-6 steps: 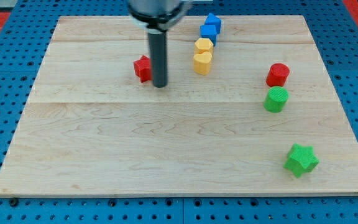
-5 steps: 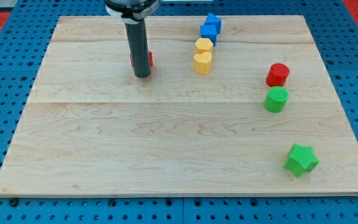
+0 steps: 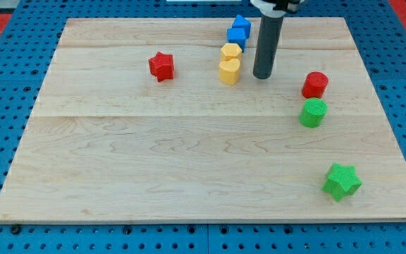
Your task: Separate the yellow blocks
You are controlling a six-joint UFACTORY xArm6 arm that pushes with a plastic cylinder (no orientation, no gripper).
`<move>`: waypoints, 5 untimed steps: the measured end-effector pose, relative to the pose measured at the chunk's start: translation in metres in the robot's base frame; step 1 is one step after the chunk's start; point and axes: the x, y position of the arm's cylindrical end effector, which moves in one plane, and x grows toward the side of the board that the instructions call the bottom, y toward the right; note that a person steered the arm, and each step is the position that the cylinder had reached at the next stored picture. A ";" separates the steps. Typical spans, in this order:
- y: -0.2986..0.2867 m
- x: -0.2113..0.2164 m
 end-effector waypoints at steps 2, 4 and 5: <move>-0.004 0.014; -0.051 -0.014; -0.053 -0.008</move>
